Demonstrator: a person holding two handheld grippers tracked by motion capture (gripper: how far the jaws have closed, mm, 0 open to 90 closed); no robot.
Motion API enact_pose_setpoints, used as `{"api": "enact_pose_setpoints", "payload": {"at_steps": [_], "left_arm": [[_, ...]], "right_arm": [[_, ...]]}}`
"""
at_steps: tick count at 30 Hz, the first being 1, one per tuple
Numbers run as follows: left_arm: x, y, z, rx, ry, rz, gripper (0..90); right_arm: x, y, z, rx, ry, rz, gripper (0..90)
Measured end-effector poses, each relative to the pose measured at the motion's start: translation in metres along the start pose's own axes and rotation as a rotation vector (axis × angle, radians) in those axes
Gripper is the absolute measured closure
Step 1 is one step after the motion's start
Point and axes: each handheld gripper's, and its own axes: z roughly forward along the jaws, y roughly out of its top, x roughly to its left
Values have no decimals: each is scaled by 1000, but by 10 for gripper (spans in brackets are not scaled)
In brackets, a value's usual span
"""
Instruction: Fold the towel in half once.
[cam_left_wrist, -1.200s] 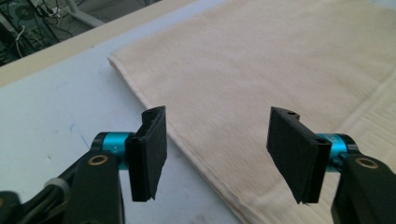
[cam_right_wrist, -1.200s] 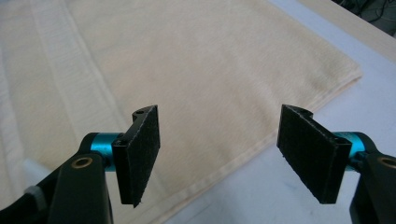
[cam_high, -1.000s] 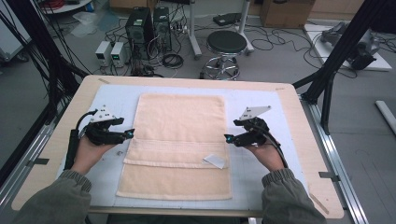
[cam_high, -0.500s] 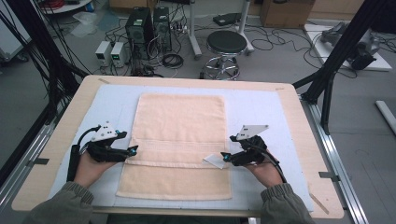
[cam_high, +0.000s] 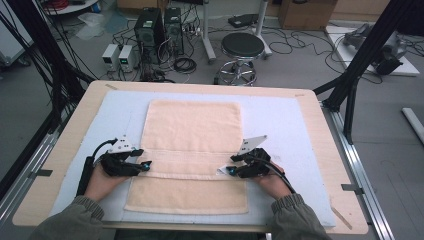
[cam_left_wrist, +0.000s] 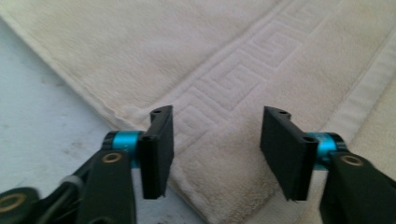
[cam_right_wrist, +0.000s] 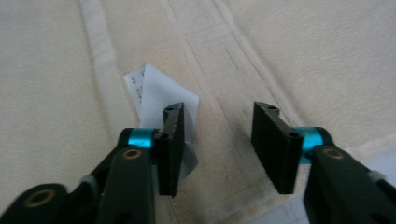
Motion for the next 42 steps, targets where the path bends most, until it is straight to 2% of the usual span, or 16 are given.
{"api": "enact_pose_setpoints", "payload": {"at_steps": [3,4,8,12,16,20,27,31,37,40,42], "left_arm": [[-1,0,2,14,-8,6,556],[-1,0,2,13,-19,16,620],[-4,0,2,16,-8,34,719],[-3,1,1,11,-10,20,842],[-6,3,-2,9,8,34,857],[-6,6,-6,-5,13,28,864],[-9,14,-21,-62,33,20,867],[-14,19,-30,-81,37,36,868],[-29,28,-57,-106,28,70,869],[-41,24,-71,-109,4,82,869],[-51,17,-79,-108,-20,73,869]], "right_arm": [[-3,-1,0,-7,28,12,638],[-3,-1,0,-7,31,12,667],[-4,-1,0,-11,43,5,801],[-5,-1,0,-14,51,3,841],[-5,0,-2,-19,50,4,856],[-4,4,-7,-23,40,-4,859],[-2,15,-22,-65,32,-16,859],[1,21,-34,-96,23,-21,859],[17,24,-53,-120,28,-56,860],[30,23,-64,-120,39,-73,859],[41,22,-72,-128,58,-84,859]]}}
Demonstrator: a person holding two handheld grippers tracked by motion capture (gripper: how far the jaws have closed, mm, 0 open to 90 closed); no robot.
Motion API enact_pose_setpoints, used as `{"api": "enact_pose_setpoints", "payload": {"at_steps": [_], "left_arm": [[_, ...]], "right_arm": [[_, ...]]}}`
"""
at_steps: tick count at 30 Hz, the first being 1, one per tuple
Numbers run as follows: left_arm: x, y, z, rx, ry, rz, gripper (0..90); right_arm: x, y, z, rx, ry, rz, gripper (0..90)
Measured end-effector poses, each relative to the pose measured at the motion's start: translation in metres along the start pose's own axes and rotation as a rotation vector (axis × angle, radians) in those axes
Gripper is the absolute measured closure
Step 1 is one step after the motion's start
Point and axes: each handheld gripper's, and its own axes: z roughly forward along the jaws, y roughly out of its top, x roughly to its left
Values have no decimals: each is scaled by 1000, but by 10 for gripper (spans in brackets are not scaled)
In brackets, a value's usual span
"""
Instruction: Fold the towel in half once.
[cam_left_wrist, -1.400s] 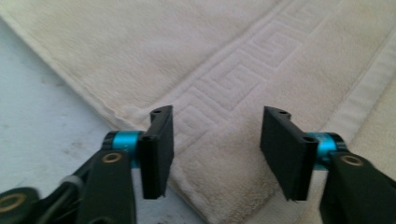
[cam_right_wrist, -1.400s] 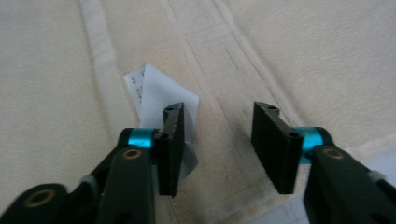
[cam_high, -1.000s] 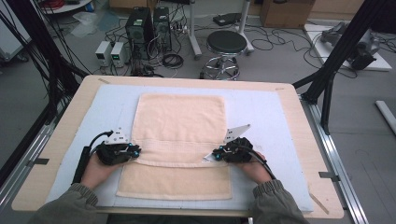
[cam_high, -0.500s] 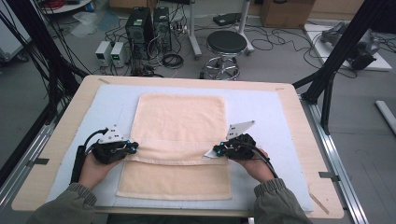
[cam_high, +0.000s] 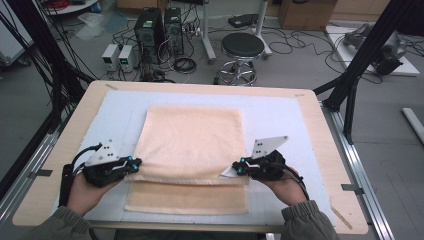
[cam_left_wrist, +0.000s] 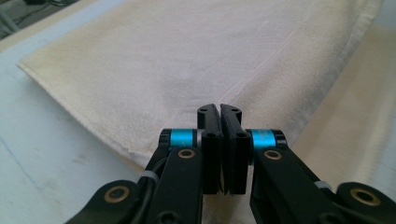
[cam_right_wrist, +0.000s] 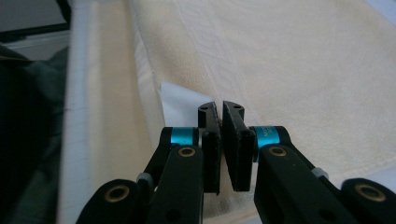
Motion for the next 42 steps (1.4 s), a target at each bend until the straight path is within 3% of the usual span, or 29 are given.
{"api": "enact_pose_setpoints", "payload": {"at_steps": [3,5,6,8,14,17,19,27,30,35,37,39,42], "left_arm": [[-16,-14,-5,24,-42,23,852],[-20,-22,-1,47,-57,25,722],[-20,-26,3,59,-53,20,667],[-17,-30,8,72,-62,3,639],[-9,-31,21,74,-60,7,592],[-8,-32,26,76,-59,25,579],[-7,-33,30,75,-43,36,555],[7,-23,42,34,13,22,451],[12,-20,49,24,22,9,413],[21,-20,61,42,33,-15,391],[24,-22,64,61,13,-30,432],[25,-26,68,92,-15,-37,536],[25,-31,73,125,-39,-52,565]], "right_arm": [[14,-3,-7,7,57,-9,835],[16,-9,-4,25,90,8,735],[14,-11,-2,43,90,22,688],[12,-14,2,48,78,30,664],[10,-19,15,108,55,-19,628],[10,-23,17,127,27,-46,622],[6,-27,14,134,-24,-64,611],[-23,-40,-15,134,-158,-12,557],[-24,-43,-6,95,-126,32,540],[-24,-48,31,52,-68,108,573],[-26,-49,42,60,-55,122,601],[-28,-51,47,77,-37,124,644],[-29,-52,47,86,-17,132,709]]}}
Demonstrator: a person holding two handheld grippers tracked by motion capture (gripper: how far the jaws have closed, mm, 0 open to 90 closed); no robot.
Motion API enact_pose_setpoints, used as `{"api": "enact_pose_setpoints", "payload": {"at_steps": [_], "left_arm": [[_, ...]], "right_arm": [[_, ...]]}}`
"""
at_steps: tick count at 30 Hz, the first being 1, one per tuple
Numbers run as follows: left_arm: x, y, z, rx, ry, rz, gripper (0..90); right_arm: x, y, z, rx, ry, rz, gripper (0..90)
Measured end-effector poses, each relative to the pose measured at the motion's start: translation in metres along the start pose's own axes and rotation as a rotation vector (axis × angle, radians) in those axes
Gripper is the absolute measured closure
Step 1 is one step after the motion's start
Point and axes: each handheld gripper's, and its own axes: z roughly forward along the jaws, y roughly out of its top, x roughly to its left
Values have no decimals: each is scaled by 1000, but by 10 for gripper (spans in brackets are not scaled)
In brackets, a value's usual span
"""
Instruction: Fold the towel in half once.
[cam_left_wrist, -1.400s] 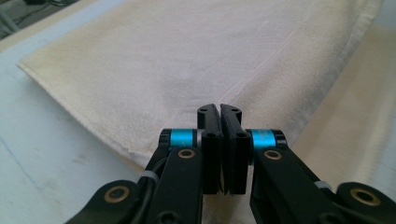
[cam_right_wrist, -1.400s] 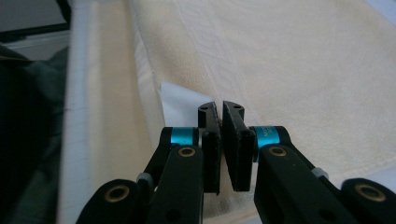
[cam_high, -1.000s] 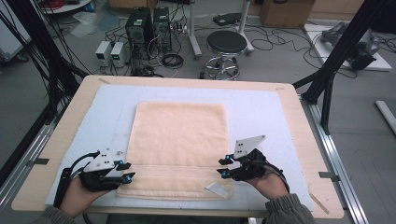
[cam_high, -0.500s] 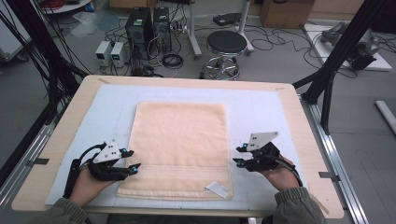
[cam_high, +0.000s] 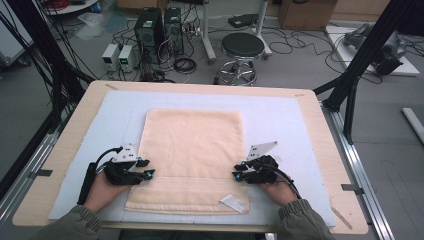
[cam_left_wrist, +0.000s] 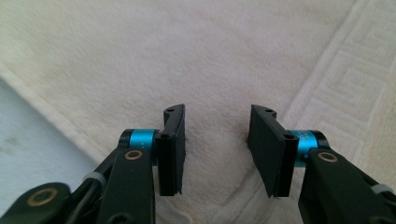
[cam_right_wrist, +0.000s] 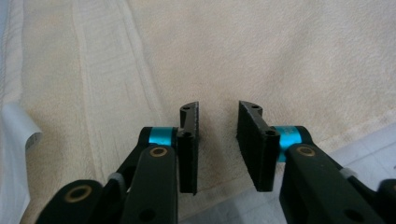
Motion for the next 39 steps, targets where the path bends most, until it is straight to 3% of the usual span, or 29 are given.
{"api": "enact_pose_setpoints", "payload": {"at_steps": [6,8,13,19,23,32,39], "left_arm": [[0,-2,-2,-8,-2,-4,572],[1,-1,-3,-11,-1,-6,552],[9,2,-9,-51,30,-34,475],[19,10,-15,-97,79,-73,380],[25,20,-19,-136,112,-89,341],[37,40,-20,-160,144,-94,329],[40,44,-20,-148,138,-89,330]], "right_arm": [[3,0,-2,19,14,0,718],[2,0,-3,7,19,7,670],[-4,5,-8,-48,-43,37,491],[-17,22,-17,-141,-120,80,353],[-27,37,-20,-171,-142,94,297],[-41,64,-17,-124,-168,60,239],[-44,66,-17,-122,-168,49,239]]}}
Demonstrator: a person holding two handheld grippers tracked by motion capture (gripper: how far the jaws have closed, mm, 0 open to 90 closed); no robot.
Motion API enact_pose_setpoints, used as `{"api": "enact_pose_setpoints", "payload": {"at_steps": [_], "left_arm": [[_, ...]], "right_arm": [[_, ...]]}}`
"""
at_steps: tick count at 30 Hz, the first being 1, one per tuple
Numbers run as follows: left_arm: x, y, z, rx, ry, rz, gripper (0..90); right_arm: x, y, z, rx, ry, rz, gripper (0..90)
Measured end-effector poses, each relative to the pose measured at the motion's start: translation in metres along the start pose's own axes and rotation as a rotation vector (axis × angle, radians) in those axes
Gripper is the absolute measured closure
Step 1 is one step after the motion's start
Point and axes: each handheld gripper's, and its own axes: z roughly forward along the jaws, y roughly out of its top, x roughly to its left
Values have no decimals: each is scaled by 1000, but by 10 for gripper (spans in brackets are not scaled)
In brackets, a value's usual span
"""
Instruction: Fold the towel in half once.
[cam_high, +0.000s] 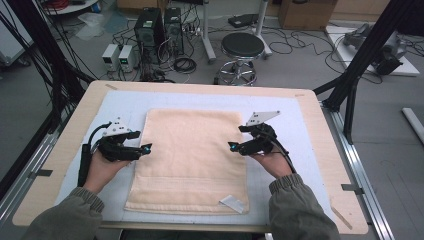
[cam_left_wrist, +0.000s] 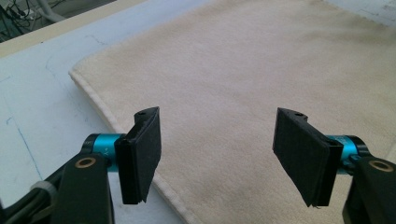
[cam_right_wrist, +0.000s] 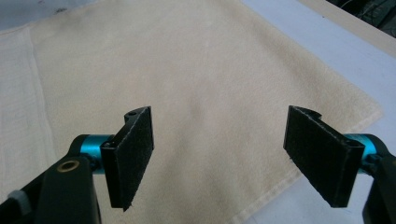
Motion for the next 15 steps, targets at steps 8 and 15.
{"api": "enact_pose_setpoints", "payload": {"at_steps": [8,15], "left_arm": [[2,0,-1,-13,2,-10,332],[7,-2,2,1,-5,-28,334]], "right_arm": [[0,-1,3,5,4,-10,231],[1,-4,9,24,11,-6,225]]}}
